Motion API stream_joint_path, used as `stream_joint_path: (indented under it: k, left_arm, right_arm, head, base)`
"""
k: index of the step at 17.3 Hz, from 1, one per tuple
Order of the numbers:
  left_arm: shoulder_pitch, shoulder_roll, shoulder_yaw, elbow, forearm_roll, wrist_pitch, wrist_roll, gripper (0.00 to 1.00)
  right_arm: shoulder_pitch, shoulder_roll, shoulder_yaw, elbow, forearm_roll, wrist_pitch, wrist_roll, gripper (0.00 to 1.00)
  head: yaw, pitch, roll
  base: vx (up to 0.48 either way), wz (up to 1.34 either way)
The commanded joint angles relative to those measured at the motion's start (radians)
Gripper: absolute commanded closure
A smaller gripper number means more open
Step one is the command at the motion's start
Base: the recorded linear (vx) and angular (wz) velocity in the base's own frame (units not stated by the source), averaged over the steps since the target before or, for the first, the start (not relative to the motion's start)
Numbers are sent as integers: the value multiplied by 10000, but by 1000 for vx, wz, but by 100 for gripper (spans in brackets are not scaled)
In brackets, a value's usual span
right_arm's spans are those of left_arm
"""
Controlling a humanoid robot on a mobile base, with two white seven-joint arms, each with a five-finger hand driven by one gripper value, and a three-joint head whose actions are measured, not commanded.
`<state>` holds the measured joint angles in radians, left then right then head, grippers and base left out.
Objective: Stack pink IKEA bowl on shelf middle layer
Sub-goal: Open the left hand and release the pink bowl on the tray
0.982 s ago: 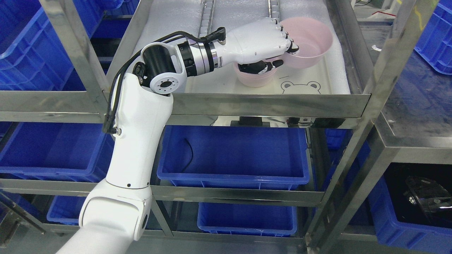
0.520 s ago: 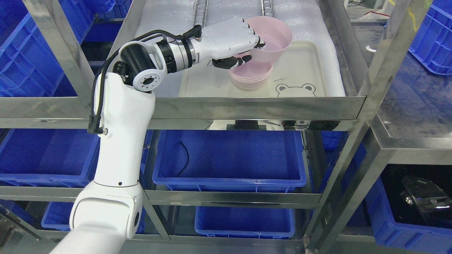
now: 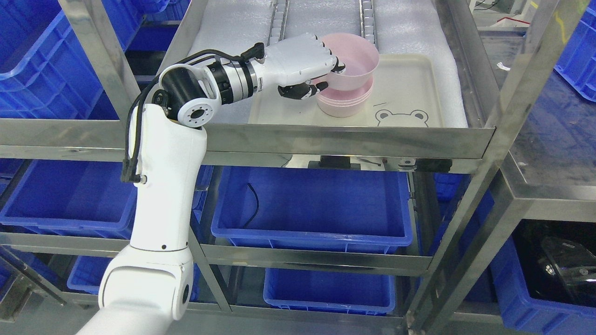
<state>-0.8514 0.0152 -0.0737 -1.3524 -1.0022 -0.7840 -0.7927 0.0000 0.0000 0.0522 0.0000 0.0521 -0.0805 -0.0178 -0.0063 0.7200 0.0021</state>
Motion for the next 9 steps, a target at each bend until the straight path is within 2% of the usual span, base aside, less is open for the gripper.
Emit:
stream_joint_path:
  k: [1,5,9]
  left_arm:
    - [32,22,200,638,20,-14,-19,91]
    - [47,22,169,639,-11,-14,-50,89]
    - [-30,22,230,639,-11,-14,-50,69]
  right_arm:
    - [31,-175,0,-175,0,-8,-6,0]
    - [31,-175,0,-175,0,-8,-6,0]
    - [31,-175,0,-175,0,-8,-6,0]
  head:
    - [0,0,0]
    - [0,0,0]
    - [0,0,0]
  base:
    - [-1,-37]
    - [-2,-26]
    - [0,0]
